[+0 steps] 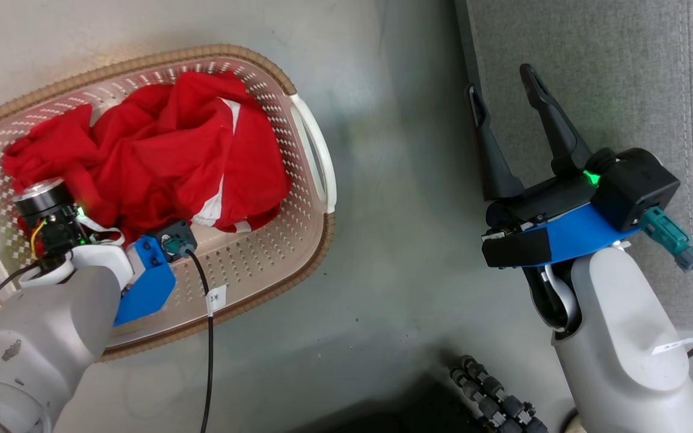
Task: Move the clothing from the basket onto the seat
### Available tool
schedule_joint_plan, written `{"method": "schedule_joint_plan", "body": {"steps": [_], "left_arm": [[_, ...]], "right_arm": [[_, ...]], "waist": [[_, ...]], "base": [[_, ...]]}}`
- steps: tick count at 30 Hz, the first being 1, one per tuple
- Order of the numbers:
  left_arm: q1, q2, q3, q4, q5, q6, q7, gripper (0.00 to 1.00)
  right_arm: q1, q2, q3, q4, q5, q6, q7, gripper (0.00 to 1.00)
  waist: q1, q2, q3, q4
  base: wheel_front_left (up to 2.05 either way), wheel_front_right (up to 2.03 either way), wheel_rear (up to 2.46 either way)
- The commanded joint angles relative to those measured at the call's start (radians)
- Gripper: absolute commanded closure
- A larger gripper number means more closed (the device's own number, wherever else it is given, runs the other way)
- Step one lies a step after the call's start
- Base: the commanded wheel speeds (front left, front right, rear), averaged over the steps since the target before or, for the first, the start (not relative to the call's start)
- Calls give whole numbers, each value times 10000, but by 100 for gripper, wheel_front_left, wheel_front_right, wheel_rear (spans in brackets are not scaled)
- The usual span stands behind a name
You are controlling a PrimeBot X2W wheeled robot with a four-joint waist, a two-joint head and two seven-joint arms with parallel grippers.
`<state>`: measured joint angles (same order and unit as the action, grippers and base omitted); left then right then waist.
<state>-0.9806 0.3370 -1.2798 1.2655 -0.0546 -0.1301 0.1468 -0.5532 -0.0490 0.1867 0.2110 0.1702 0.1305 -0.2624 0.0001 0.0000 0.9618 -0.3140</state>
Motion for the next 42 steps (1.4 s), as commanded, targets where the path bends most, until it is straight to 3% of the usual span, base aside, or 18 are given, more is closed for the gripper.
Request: {"method": "schedule_joint_plan", "body": {"steps": [1,8,23,35,42], "left_arm": [[-82,-47,-37,-88,-106,-4,-113,100],[34,-205,-36,-430,-774,-3,-718,100],[491,-1198,462,-425,-2207,-3,-2679,100],[1106,-1851,1400,-379,-3429,18,-4058,100],[1390,-1786,2230,-1488,-3971,155,-4128,100]], "right_arm": [[-120,-25,-9,39,-31,4,-38,0],[79,-25,-136,116,-168,4,-38,0],[710,-28,-500,531,-802,4,-38,0],[1601,-31,-844,895,-1241,4,-38,0],[2159,-31,-950,1056,-1339,4,-38,0]], "waist": [[-1,0,-161,66],[-1,0,-915,285],[-1,0,-3102,1274],[-1,0,-5175,2176],[-1,0,-6244,2501]], "base": [[0,0,0],[0,0,0],[0,0,0],[0,0,0],[0,0,0]]}}
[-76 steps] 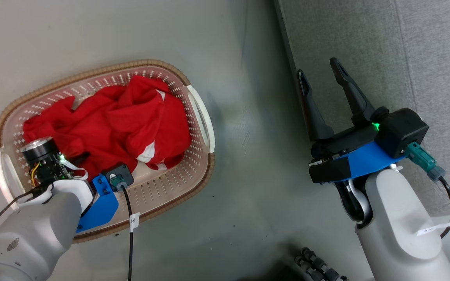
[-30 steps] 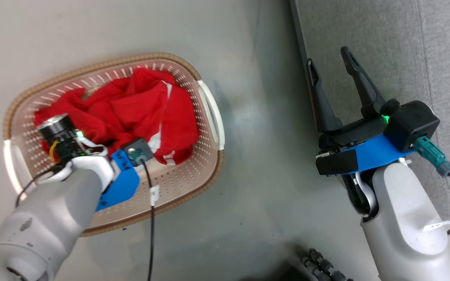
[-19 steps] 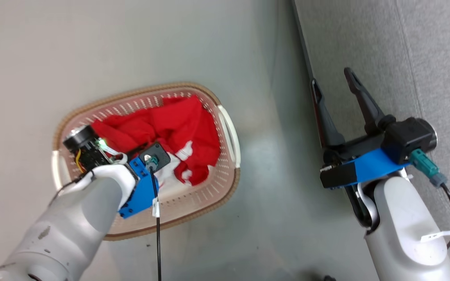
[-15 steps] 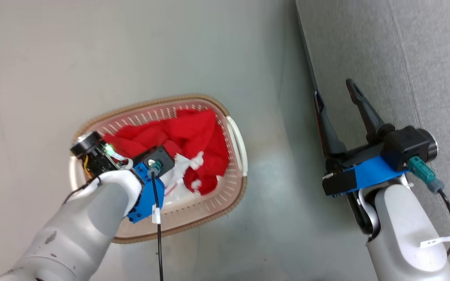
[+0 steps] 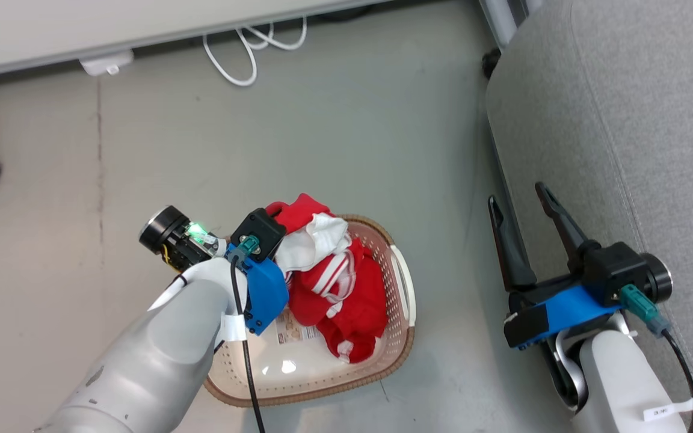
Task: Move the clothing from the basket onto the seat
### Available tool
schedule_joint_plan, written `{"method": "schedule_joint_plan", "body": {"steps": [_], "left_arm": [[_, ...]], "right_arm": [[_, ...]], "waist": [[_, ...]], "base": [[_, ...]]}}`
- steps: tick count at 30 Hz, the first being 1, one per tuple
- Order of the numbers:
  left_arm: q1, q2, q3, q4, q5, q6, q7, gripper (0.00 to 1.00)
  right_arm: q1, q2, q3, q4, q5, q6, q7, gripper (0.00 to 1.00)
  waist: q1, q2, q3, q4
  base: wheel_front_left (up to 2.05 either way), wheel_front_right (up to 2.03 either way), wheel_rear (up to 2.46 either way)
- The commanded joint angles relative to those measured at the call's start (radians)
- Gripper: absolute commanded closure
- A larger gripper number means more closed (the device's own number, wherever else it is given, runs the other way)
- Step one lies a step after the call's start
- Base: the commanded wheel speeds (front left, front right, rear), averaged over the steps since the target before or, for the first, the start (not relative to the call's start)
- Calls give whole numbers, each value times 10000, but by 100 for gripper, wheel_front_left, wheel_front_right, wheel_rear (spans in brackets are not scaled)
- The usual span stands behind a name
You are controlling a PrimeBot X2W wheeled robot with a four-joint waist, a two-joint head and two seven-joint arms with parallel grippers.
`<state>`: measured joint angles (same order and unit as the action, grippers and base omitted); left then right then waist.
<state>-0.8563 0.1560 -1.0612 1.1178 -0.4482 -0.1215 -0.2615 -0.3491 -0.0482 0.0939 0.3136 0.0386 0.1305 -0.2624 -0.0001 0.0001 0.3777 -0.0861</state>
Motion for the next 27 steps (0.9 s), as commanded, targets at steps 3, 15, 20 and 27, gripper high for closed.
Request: {"method": "schedule_joint_plan", "body": {"steps": [3,15,20,27], "left_arm": [[373,187,442,-702,-109,183,-47,100],[1434,113,2083,-2950,-283,297,-51,100],[1838,34,2546,-3477,-191,305,-52,100],[2274,-29,2937,-4023,-60,300,-52,100]], "right_arm": [[364,-38,-57,90,-39,4,-38,0],[1404,-38,-169,290,-71,4,-38,0],[1833,-38,-185,350,-66,4,-38,0],[2274,-38,-186,337,11,4,-38,0]], "waist": [[1,-1,-877,300],[1,-1,-2504,525],[1,-1,-3062,609],[1,-1,-3522,735]], "base": [[0,0,0],[0,0,0],[0,0,0],[0,0,0]]}}
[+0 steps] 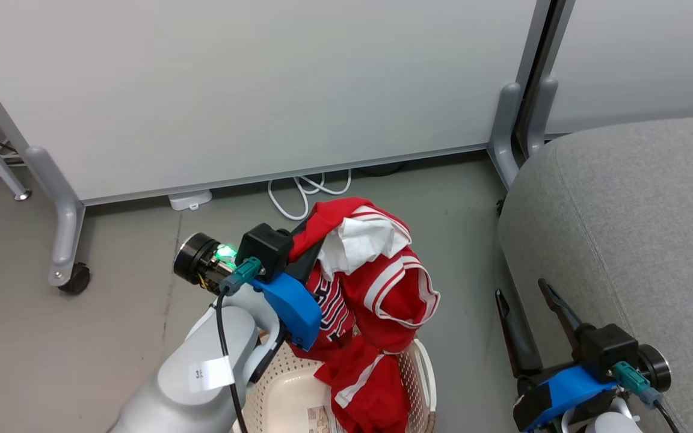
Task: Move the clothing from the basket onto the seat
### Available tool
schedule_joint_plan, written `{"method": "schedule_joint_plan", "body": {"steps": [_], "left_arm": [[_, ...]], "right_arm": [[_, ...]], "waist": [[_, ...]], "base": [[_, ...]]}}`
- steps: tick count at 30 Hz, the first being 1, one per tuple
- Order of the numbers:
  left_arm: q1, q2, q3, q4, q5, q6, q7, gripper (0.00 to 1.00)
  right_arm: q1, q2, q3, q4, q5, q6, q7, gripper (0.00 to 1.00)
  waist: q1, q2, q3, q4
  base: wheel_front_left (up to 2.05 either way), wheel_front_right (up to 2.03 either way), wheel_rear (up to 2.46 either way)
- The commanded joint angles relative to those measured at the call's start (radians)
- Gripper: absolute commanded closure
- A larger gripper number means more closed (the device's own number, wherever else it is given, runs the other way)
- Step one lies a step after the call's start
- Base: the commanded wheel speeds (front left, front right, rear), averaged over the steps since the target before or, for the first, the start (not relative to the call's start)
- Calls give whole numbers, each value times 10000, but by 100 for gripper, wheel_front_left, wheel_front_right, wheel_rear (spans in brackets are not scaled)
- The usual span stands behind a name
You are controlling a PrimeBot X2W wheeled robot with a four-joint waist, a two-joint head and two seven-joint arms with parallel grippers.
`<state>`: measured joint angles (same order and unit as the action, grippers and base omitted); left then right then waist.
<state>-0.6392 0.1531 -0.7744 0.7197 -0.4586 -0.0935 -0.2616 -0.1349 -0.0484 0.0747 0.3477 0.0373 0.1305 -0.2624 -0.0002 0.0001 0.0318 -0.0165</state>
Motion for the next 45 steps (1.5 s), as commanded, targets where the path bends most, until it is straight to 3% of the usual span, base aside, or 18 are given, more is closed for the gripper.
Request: {"method": "schedule_joint_plan", "body": {"steps": [1,14,29,45], "left_arm": [[145,-6,92,-94,68,23,-50,100],[295,-74,271,-386,340,-28,-51,100],[-383,-337,140,-335,614,-173,-51,100],[-908,-790,-304,-551,833,-285,-51,100]], "right_arm": [[186,-36,19,-16,46,4,-38,0],[147,-34,600,-13,282,4,-38,0],[-776,-36,2692,348,1182,4,-38,0],[-2506,-38,3512,2006,2138,4,-37,0]], "waist": [[2,-1,-96,50],[2,-1,-187,139],[2,-1,296,521],[2,-1,770,1112]], "base": [[0,0,0],[0,0,0],[0,0,0],[0,0,0]]}}
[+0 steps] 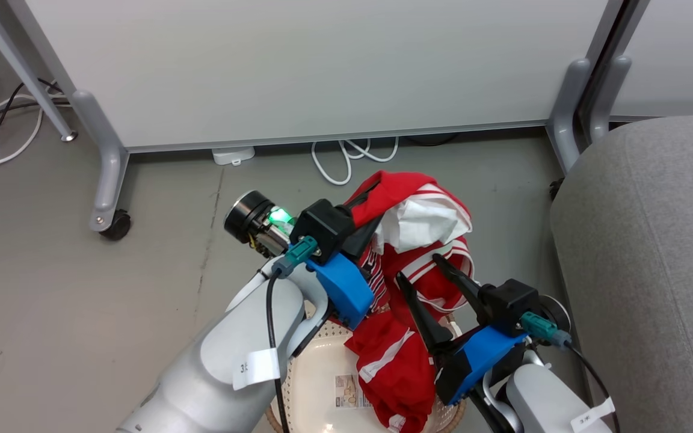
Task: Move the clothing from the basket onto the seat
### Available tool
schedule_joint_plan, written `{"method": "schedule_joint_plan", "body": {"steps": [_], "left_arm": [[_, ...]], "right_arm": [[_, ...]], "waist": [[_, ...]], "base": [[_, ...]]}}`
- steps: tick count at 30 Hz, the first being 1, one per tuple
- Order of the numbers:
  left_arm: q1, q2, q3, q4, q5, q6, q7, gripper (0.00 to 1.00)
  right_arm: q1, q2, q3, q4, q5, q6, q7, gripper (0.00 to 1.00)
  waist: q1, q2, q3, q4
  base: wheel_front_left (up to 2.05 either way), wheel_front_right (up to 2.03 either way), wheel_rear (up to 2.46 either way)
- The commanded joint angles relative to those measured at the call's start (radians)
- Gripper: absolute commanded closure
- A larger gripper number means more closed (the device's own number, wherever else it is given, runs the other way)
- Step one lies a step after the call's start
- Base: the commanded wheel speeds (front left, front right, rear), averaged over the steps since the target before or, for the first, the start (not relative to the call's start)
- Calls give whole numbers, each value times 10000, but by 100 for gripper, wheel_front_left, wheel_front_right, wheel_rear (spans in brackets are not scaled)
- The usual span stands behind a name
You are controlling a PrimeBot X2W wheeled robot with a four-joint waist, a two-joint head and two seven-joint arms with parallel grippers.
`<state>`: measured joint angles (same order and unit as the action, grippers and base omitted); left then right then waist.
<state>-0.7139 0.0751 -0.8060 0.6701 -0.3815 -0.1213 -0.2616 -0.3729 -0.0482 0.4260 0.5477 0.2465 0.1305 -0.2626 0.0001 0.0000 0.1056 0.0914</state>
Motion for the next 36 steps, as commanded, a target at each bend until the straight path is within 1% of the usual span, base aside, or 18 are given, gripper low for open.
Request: {"method": "schedule_joint_plan", "body": {"steps": [1,6,12,28,32,34,35,36], "left_arm": [[-188,-30,-12,-78,53,-16,-51,100],[-364,-121,-138,-199,30,-35,-51,100],[-522,-181,-157,-285,26,-50,-51,100],[-536,-237,-352,-453,79,-83,-51,100],[-568,-242,-411,-479,19,-91,-51,100],[-570,-245,-441,-487,-7,-96,-51,100],[-569,-247,-449,-488,-12,-96,-51,100],[-564,-248,-454,-487,-23,-97,-51,100]], "right_arm": [[-174,-39,-43,113,57,4,-35,0],[-317,-38,-208,437,271,5,-36,0],[-139,-38,-222,647,344,5,-36,0],[-896,-38,-224,668,732,5,-36,0],[-1029,-38,-245,772,680,5,-36,0],[-1066,-38,-246,804,688,5,-36,93],[-1080,-38,-242,802,694,5,-36,100],[-1090,-38,-228,802,701,5,-36,100]], "waist": [[-1,0,66,75],[-1,0,157,245],[-1,0,217,354],[-1,0,246,463],[-1,0,264,494],[-1,0,273,504],[-1,0,277,503],[-1,0,279,499]], "base": [[0,0,0],[0,0,0],[0,0,0],[0,0,0],[0,0,0],[0,0,0],[0,0,0],[0,0,0]]}}
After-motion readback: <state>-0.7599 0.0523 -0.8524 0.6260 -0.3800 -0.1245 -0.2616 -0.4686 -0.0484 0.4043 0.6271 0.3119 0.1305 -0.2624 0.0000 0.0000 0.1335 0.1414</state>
